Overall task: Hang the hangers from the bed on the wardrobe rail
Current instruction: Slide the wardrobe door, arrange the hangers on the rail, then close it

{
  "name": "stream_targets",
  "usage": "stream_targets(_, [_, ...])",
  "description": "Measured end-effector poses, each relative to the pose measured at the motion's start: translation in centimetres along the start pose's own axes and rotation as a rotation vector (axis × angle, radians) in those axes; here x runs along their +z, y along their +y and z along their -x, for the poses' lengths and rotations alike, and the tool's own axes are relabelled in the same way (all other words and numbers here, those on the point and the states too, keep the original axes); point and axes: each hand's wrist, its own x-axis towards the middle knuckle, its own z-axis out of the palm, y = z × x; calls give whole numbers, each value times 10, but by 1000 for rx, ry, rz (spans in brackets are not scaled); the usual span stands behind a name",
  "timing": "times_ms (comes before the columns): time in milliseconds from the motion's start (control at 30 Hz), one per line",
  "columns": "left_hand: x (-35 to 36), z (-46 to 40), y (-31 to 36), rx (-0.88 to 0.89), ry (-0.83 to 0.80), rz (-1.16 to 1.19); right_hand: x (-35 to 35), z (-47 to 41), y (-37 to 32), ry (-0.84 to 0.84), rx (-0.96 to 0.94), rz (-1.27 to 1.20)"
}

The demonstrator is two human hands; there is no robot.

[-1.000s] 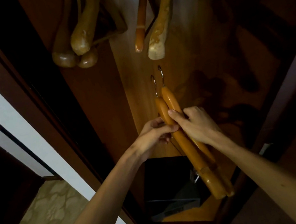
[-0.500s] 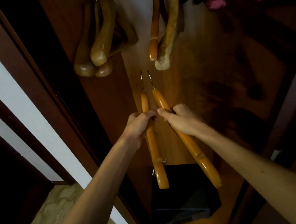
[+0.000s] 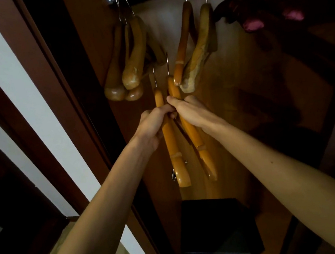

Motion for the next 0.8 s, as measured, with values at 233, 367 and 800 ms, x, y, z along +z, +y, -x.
stream_targets(233, [1,-6,20,37,-12,-3,-6,-5,-7,49,-6,-44])
stream_targets(367, [2,-10,23,29,-28,-42,-12,-3,-1,92,32,-65])
stream_targets(800, [9,-23,46,26,-55,-94,-12,1,4,99,24,-67])
